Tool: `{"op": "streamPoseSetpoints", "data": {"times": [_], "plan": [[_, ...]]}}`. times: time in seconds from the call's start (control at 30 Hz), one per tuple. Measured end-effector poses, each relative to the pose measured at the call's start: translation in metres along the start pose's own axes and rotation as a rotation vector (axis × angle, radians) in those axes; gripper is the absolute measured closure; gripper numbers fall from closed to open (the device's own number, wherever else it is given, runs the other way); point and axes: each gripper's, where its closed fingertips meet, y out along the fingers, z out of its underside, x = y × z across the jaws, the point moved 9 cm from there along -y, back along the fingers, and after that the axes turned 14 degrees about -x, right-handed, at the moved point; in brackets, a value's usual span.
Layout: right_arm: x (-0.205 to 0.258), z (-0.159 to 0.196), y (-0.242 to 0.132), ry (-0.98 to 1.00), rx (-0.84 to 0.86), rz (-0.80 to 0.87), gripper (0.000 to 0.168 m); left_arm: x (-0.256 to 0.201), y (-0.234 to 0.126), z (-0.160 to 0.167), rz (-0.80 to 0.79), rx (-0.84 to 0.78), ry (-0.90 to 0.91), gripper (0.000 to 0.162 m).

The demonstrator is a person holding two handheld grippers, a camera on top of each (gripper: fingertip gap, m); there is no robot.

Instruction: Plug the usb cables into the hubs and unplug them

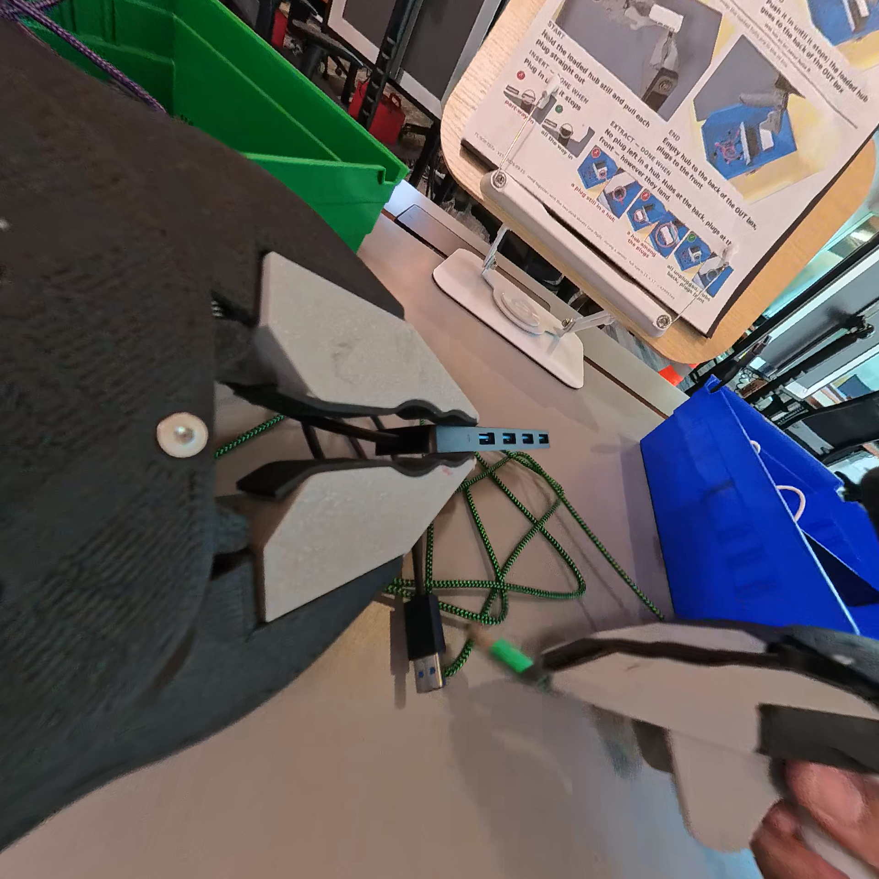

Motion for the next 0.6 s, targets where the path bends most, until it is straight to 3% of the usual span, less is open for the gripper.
{"op": "streamPoseSetpoints", "data": {"times": [0.13, 0.27, 0.47, 0.53, 0.6], "plan": [[-0.005, 0.006, 0.005, -0.087, 0.045, 0.147, 0.144, 0.012, -0.012, -0.009, -0.147, -0.079, 0.034, 0.155], [0.006, 0.000, 0.002, -0.257, 0.059, 0.194, 0.141, 0.018, -0.024, -0.021, -0.164, -0.235, -0.008, 0.155], [0.040, 0.002, 0.007, -0.585, 0.099, 0.224, 0.135, 0.019, -0.023, -0.019, -0.193, -0.209, 0.010, 0.154], [0.058, 0.014, 0.015, -0.780, 0.128, 0.236, 0.140, 0.019, -0.020, -0.016, -0.178, -0.179, -0.004, 0.155], [0.070, 0.029, 0.022, -0.977, 0.192, 0.267, 0.168, 0.019, -0.019, -0.014, -0.174, -0.159, -0.006, 0.155]]}}
